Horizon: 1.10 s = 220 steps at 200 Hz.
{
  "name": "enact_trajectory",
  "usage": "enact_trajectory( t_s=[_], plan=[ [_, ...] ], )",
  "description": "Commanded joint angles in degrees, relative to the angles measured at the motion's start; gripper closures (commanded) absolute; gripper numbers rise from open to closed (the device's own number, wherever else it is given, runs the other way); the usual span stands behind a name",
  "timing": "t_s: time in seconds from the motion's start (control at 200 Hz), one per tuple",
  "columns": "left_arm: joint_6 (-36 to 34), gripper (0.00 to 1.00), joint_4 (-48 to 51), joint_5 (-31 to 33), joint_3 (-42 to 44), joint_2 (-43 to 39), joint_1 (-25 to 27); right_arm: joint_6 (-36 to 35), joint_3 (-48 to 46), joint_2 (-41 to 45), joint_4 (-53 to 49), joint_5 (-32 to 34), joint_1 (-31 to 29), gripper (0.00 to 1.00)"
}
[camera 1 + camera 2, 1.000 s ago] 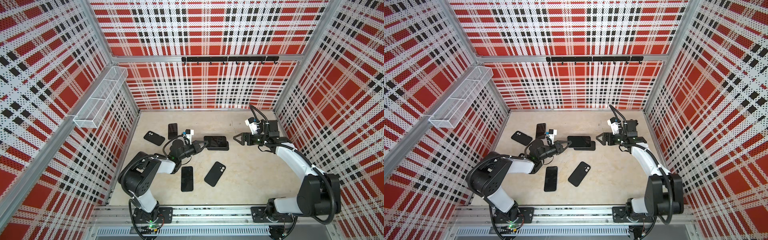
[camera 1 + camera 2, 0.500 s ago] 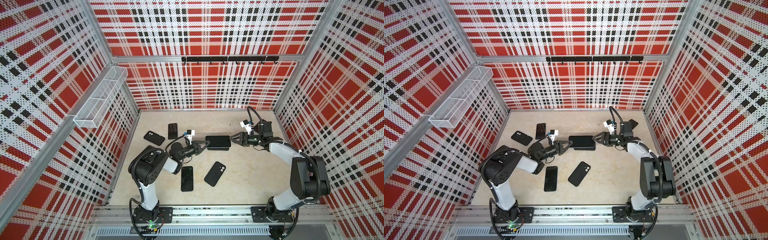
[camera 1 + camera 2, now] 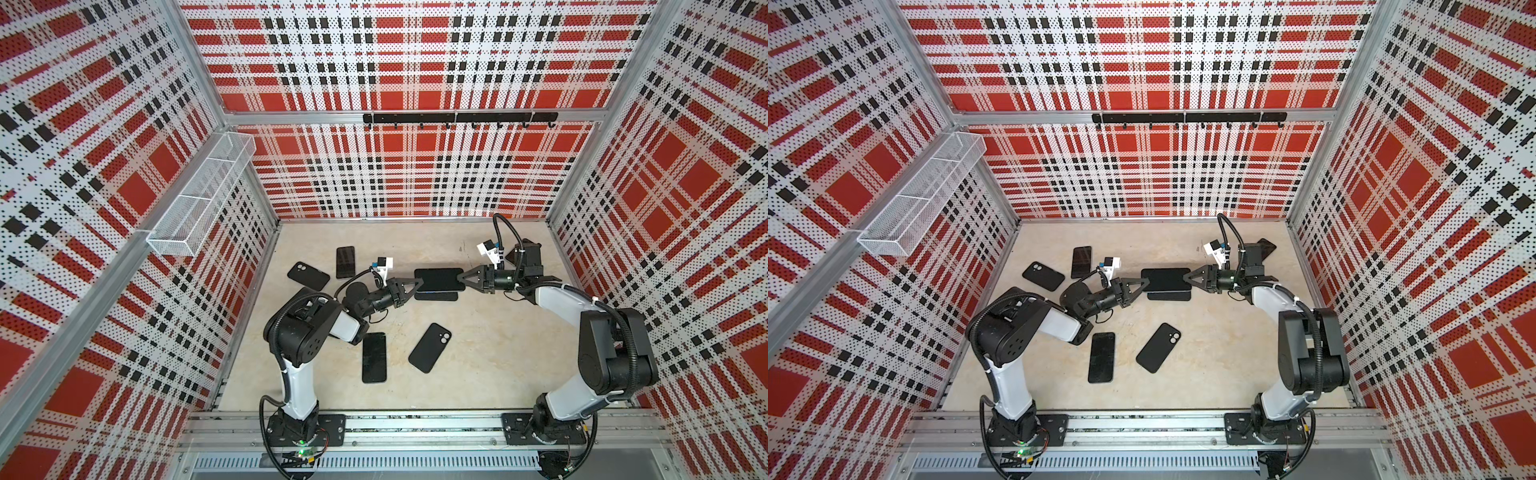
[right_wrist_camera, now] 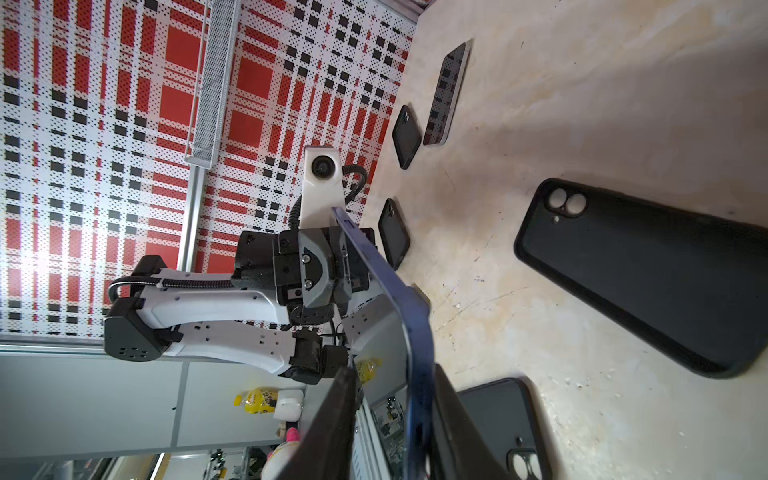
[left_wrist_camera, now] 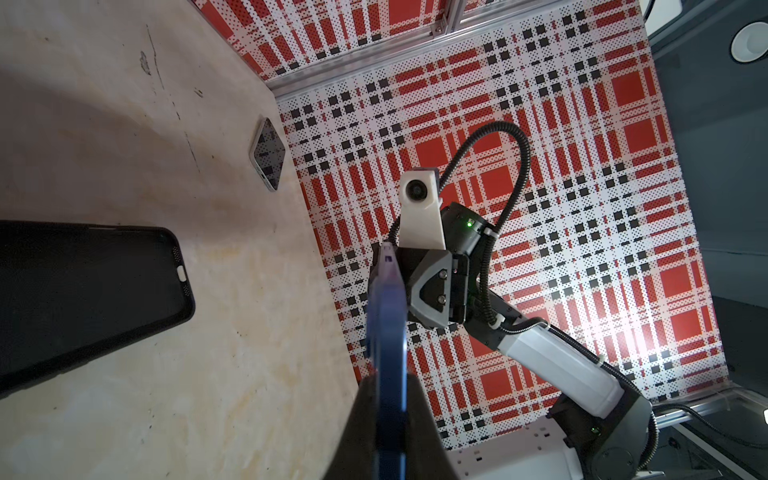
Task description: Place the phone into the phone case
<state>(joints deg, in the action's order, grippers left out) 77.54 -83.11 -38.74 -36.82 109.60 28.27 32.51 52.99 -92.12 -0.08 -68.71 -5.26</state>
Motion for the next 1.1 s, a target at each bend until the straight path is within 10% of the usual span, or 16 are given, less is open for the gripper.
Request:
enact_trajectory(
  t_s=[0.0,0.351,0.601,0.857,1.097],
  plan=[
    [-1.8,1.0,-1.2,1.3,-1.9,0.9,0.5,2.5,-0.8,0.0,4.7,-3.5,-1.0,0.75],
    [-6.4,0.88,2.3,2.4,-1.9,-0.3,0.5,5.6,0.3,2.1,8.4,-4.9,-1.2,0.93],
    [-23.1,0.21,30.7,2.7,-5.7,-8.9,-3.3,5.4,2.2,4.9,6.5,-1.6,2.9,0.98],
    [-42.8,0.37,67.3,17.6,-16.2,-9.1,-3.8,4.4,1.4,8.3,1.6,5.1,9.1,0.99],
    [-47.3,0.46,79.5,31.7,-26.5,-0.2,1.9,0.8,0.4,11.2,-3.1,6.7,10.0,0.98]
  ],
)
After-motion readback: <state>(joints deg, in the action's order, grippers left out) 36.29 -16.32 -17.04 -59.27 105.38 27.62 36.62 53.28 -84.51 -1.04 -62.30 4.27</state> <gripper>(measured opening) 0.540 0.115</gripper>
